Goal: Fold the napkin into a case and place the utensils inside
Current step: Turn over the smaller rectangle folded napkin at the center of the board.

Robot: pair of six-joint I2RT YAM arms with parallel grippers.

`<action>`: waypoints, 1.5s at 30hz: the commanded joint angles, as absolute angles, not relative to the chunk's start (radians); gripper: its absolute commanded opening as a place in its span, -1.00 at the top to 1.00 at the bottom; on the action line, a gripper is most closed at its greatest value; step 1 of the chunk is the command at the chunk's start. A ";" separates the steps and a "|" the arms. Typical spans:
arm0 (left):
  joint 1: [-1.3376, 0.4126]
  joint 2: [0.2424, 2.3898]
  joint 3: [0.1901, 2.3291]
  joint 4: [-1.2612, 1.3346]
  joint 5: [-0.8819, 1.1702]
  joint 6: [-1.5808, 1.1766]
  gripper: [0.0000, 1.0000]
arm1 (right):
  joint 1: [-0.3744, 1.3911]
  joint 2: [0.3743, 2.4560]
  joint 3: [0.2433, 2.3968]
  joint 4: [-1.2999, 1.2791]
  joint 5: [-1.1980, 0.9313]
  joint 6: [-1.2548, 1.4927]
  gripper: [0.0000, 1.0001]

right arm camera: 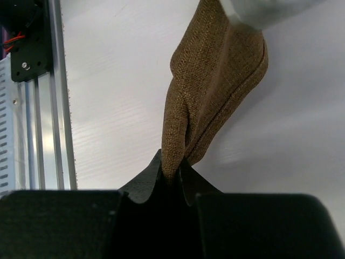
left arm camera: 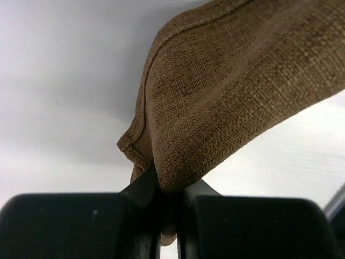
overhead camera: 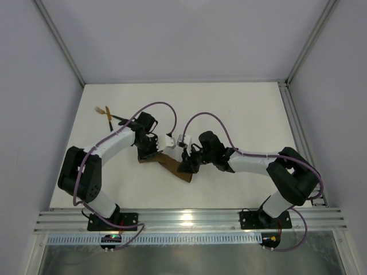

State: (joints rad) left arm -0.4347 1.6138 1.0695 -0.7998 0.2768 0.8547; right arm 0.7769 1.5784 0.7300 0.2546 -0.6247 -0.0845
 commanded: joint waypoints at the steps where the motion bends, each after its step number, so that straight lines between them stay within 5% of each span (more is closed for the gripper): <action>1: -0.430 1.546 1.131 -1.003 0.350 0.925 1.00 | 0.776 1.557 0.750 0.273 -0.705 -0.015 0.94; 12: -0.425 1.764 1.207 -1.358 0.434 1.140 0.96 | 0.709 1.652 0.848 -0.035 -0.942 -0.038 0.94; 16: -0.405 1.853 1.242 -1.278 0.462 1.100 0.29 | 0.631 1.747 0.868 -0.038 -0.919 0.033 0.91; 19: -0.380 1.882 1.285 -1.220 0.488 1.057 0.03 | 0.614 1.831 0.914 -0.083 -0.923 0.026 0.90; 25: -0.350 1.916 1.318 -1.080 0.483 0.931 -0.06 | 0.592 1.904 0.947 -0.106 -0.893 0.011 0.83; 30: -0.333 1.902 1.308 -0.999 0.480 0.859 -0.10 | 0.586 1.898 0.991 -0.178 -0.799 -0.041 0.51; 34: -0.333 1.914 1.290 -0.925 0.451 0.775 0.02 | 0.584 1.928 1.064 -0.260 -0.753 -0.089 0.46; 36: -0.324 1.914 1.263 -0.850 0.404 0.700 0.35 | 0.571 1.957 1.112 -0.282 -0.733 -0.098 0.55; 45: -0.281 1.865 1.212 -0.585 0.335 0.425 0.98 | 0.495 2.072 1.389 -0.420 -0.542 -0.018 0.81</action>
State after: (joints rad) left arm -0.2932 1.8828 1.2339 -0.7975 0.4274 0.5533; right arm 0.5144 2.0357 1.2823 -0.3485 -0.6968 -0.0410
